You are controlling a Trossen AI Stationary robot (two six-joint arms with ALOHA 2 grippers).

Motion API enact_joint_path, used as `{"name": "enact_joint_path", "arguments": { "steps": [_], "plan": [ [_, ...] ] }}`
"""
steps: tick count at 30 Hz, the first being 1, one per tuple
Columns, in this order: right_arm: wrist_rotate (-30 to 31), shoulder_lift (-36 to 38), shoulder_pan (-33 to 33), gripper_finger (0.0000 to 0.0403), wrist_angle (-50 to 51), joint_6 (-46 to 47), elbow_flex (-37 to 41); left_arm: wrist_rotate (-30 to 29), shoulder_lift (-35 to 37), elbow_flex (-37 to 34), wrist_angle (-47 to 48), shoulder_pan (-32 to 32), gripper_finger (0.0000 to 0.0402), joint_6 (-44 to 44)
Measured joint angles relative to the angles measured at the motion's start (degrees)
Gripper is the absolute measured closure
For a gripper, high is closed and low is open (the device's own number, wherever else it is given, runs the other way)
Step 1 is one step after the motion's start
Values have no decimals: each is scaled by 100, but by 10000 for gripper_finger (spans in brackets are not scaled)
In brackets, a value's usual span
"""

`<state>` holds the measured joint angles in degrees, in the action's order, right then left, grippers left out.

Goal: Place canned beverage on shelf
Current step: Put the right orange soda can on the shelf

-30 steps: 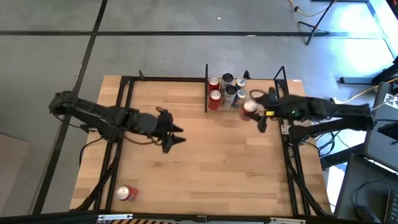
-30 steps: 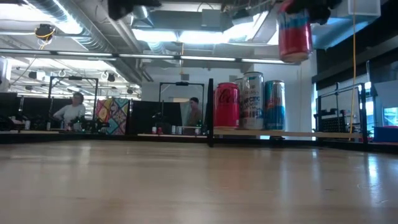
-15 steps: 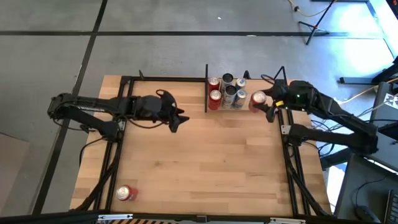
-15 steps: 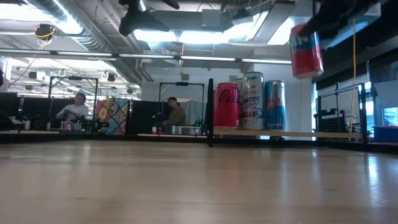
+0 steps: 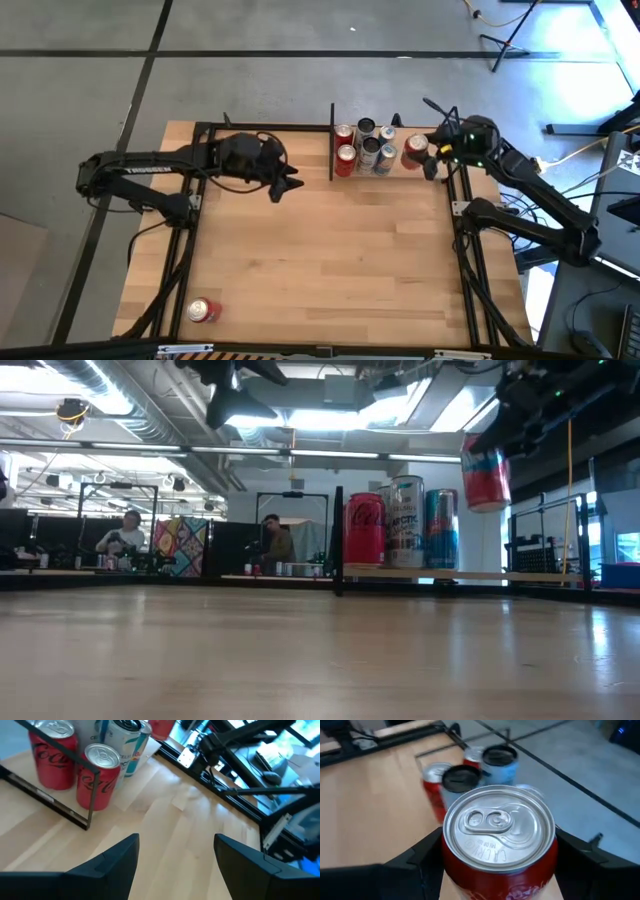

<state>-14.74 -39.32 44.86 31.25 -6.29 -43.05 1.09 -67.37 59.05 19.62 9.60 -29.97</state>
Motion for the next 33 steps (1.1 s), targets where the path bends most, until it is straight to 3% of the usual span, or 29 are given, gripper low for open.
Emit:
{"name": "enact_joint_path", "arguments": {
  "steps": [7,14,25,33],
  "plan": [
    [-459,-608,723,133,-426,-205,71,1019,0,0,39,489,149,601],
    [-840,-704,1468,133,-1199,-52,788,1827,0,0,132,806,149,768],
    [-891,-1085,1673,133,-2673,214,1515,2328,0,-2,135,1049,149,810],
    [-1082,-1639,1670,133,-3121,44,1665,2563,0,-4,134,1092,149,775]
  ]
}}
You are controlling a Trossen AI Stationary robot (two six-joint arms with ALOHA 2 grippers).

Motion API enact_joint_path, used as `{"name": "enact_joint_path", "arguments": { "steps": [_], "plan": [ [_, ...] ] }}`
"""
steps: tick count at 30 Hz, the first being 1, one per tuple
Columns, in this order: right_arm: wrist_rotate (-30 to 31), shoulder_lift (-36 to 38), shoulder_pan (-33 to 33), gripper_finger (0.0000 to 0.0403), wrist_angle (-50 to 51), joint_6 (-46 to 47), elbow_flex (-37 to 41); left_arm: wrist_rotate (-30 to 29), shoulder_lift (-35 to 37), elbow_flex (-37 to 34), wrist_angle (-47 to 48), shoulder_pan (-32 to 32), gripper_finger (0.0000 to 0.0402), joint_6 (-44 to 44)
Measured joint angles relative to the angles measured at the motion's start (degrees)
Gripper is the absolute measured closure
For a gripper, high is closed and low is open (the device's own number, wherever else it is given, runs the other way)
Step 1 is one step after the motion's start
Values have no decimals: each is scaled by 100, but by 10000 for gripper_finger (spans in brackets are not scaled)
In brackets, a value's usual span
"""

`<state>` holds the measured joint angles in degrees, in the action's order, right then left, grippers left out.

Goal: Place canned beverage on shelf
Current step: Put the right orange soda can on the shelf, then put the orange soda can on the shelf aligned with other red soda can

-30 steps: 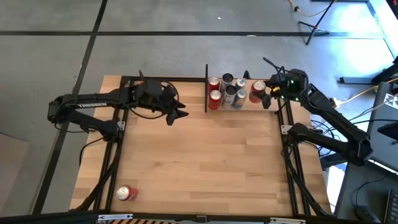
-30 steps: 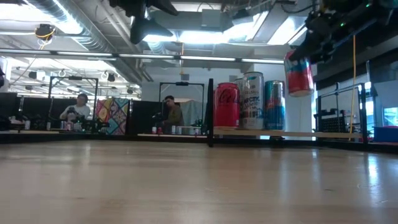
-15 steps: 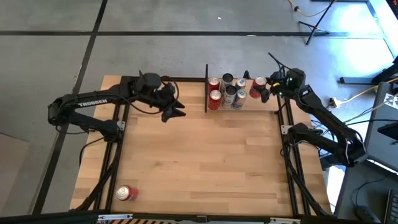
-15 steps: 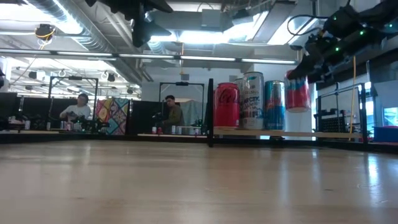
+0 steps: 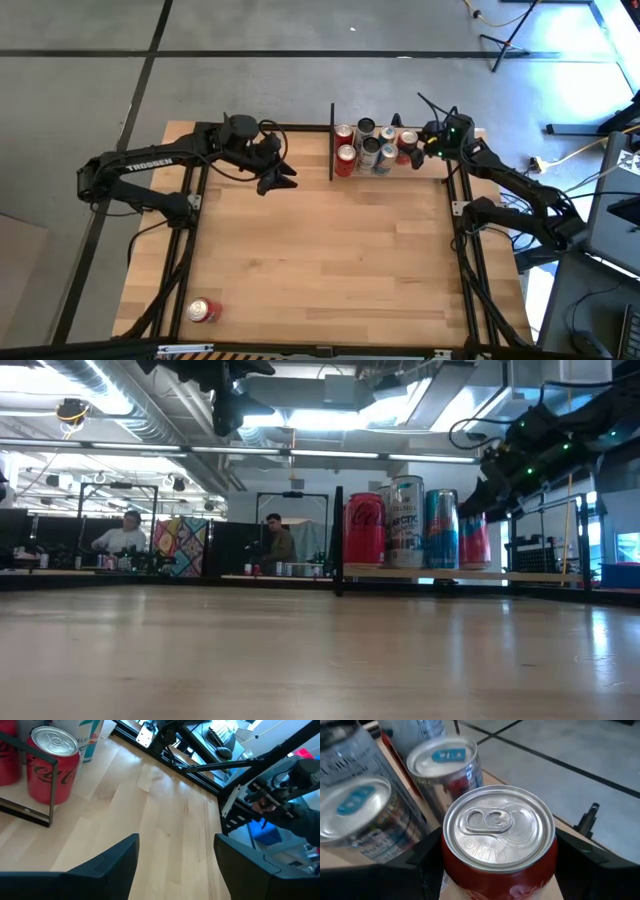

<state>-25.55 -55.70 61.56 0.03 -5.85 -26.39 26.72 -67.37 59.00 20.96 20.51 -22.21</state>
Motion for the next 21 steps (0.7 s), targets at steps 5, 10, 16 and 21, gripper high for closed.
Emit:
{"name": "enact_joint_path", "arguments": {
  "steps": [5,10,16,21],
  "plan": [
    [-114,-302,0,133,-170,-189,-22,0,0,0,-1,0,149,-10],
    [-204,-370,0,133,-234,-208,-26,-14,0,0,-1,0,149,-16],
    [-207,-370,-1,58,-150,-192,-37,-17,0,0,-3,0,149,-18],
    [-204,-237,-7,17,179,-108,-380,-20,0,0,-5,0,149,-23]
  ]
}}
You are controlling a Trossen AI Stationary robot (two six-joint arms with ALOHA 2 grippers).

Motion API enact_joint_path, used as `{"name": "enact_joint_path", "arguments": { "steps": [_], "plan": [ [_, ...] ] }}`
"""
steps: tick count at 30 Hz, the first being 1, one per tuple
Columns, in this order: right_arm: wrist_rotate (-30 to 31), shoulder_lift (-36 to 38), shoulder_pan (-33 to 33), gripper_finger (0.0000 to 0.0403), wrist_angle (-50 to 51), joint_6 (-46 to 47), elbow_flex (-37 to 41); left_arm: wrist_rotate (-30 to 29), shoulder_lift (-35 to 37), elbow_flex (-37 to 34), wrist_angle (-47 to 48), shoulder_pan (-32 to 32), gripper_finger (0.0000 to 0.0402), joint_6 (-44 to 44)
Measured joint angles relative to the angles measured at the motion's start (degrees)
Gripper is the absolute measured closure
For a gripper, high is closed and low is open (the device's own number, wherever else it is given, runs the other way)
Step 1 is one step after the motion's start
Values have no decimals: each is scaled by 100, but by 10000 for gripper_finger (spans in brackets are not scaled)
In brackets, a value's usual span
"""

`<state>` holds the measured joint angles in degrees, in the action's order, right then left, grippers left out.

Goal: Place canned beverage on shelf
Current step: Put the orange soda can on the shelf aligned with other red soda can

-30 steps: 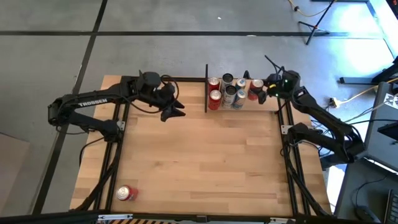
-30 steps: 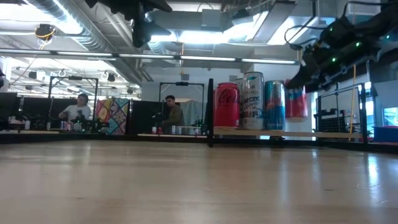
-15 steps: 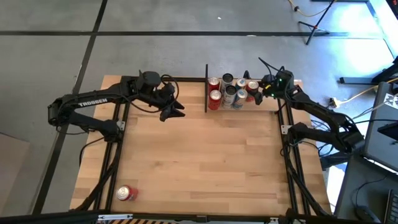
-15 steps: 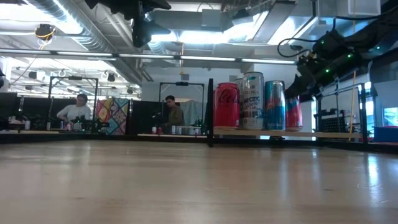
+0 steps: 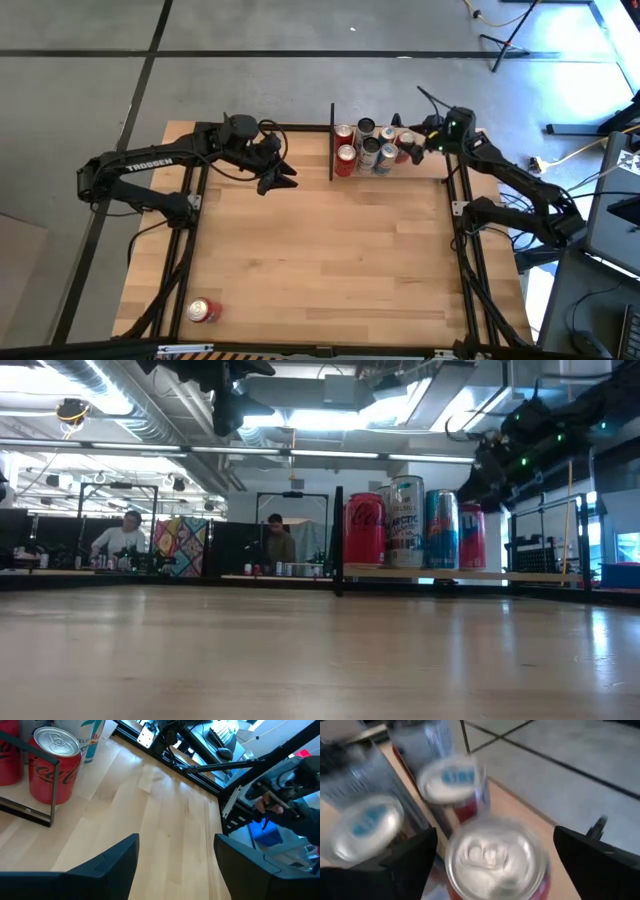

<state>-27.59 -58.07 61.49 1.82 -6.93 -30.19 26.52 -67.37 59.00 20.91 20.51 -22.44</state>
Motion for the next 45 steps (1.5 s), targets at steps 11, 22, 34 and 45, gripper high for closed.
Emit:
{"name": "enact_joint_path", "arguments": {
  "steps": [11,22,34,45],
  "plan": [
    [-229,758,-440,56,1892,289,-1852,-44,-2,0,-200,-41,149,-846],
    [57,816,-3361,57,1815,1022,-2501,-1840,-4,-1,-914,-1902,149,-1757],
    [2002,305,-6320,57,879,2496,-2504,-2343,0,0,-1883,-4142,169,-2474],
    [3922,-1434,-8527,56,-286,4025,-3056,-1014,0,0,-1773,-4607,48,-1568]
  ]
}}
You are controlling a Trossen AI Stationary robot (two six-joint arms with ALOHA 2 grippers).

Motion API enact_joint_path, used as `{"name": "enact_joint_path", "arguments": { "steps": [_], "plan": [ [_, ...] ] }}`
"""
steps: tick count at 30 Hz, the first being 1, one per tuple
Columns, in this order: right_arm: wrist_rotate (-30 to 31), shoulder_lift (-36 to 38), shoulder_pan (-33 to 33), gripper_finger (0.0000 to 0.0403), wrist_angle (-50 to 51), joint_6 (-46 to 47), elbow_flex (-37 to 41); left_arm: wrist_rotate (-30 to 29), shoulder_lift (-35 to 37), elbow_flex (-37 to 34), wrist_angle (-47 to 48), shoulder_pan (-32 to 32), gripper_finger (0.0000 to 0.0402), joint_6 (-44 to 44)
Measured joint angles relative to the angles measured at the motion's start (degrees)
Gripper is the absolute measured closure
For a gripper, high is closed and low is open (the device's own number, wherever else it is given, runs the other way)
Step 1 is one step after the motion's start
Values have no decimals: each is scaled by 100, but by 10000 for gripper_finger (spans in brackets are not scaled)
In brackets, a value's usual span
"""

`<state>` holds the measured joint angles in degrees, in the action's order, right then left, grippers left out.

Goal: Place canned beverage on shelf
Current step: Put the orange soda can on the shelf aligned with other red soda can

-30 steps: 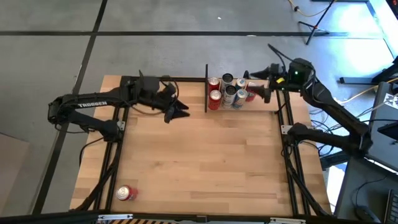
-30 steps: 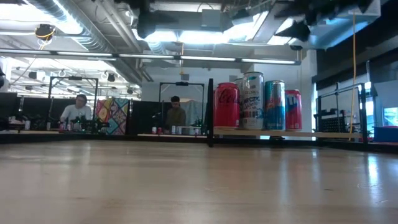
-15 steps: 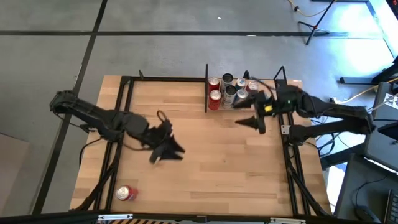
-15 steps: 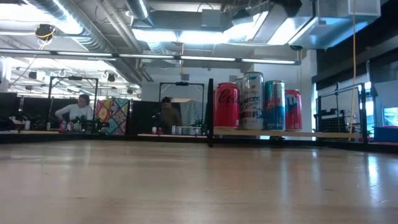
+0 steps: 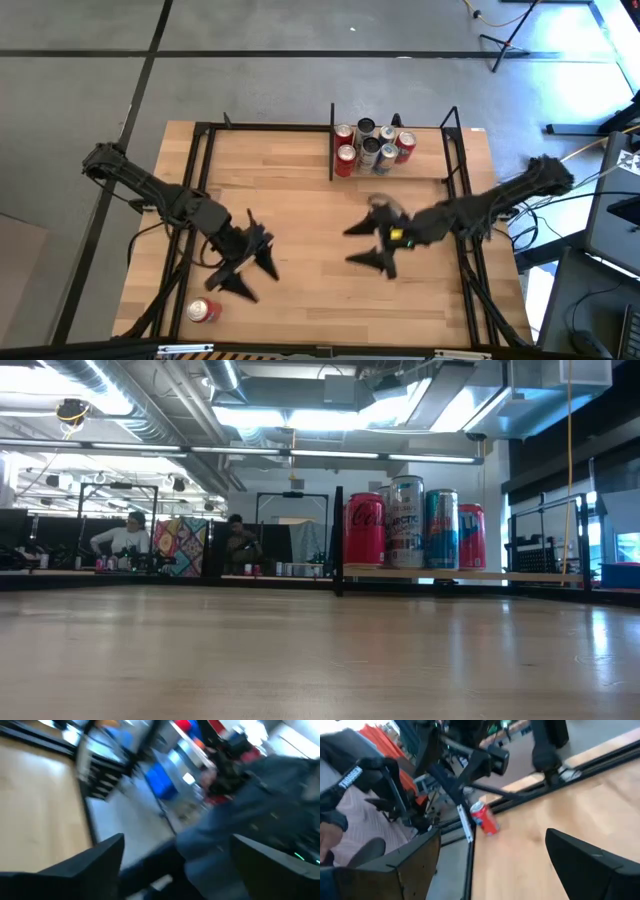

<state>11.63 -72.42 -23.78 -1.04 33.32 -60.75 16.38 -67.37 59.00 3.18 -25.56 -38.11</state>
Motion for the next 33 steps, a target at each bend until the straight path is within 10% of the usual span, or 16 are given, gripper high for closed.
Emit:
{"name": "enact_joint_path", "arguments": {
  "steps": [7,15,23,33],
  "plan": [
    [540,-1534,-698,56,764,372,-1641,291,-3,0,-229,-716,5,-1067],
    [228,-2682,-857,56,1625,789,-2974,-1371,-7,10,-3,-2248,11,-1944],
    [82,-2890,-850,56,1642,845,-3056,-2781,-13,9,2626,-4022,12,-4823],
    [185,-2890,-808,56,1637,693,-3060,-3058,-111,9,4623,-4920,12,-6618]
  ]
}}
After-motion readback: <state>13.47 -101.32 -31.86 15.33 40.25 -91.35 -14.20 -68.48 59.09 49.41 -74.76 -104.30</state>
